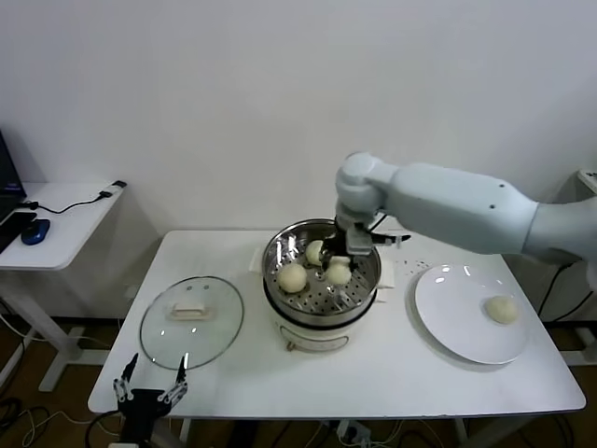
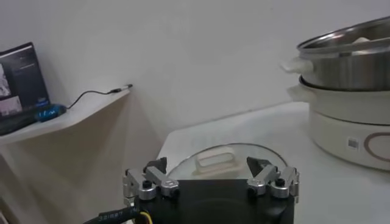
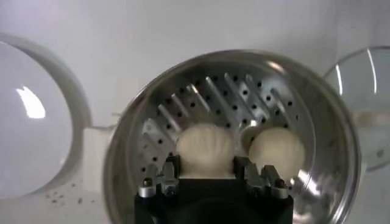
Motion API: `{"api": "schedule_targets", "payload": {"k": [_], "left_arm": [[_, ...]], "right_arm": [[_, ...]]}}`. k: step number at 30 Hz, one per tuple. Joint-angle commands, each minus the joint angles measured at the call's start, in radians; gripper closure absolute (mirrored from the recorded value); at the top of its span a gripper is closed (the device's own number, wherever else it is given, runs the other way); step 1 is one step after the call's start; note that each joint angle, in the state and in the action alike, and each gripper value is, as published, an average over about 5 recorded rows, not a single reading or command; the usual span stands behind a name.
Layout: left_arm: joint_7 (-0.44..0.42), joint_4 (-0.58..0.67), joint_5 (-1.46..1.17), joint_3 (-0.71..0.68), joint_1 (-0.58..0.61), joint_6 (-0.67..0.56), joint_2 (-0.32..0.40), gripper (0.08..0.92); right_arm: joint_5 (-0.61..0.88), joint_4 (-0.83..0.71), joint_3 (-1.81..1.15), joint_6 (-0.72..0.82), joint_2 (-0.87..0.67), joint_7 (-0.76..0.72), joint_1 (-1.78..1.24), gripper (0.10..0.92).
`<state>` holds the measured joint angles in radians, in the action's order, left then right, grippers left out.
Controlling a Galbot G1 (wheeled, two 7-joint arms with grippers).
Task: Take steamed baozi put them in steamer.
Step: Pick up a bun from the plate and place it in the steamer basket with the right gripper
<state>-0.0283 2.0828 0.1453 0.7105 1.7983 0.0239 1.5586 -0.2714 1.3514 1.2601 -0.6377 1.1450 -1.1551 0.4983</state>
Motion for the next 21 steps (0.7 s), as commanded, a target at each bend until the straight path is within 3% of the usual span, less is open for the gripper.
{"api": "schedule_targets", "payload": {"k": [1, 9, 17, 21], "left_arm": [[0.000, -0.009, -0.007, 0.002, -0.004, -0.001, 0.000, 0.177], [0.001, -0.023, -0.012, 0.006, -0.007, -0.004, -0.001, 0.177], [0.000, -0.021, -0.012, 0.007, -0.003, -0.005, -0.002, 0.177], [0.000, -0.020, -0.011, 0.006, 0.001, -0.007, -0.002, 0.177]], "right_arm": [[-0.034, 0.004, 0.000, -0.024, 0.076, 0.004, -0.072, 0.447], [-0.029, -0.006, 0.011, -0.023, 0.057, 0.020, -0.077, 0.434], [-0.037, -0.011, -0.020, -0.026, 0.031, 0.019, -0.040, 0.238], [-0.013, -0.009, -0.028, -0.025, -0.004, 0.016, -0.002, 0.206]]}}
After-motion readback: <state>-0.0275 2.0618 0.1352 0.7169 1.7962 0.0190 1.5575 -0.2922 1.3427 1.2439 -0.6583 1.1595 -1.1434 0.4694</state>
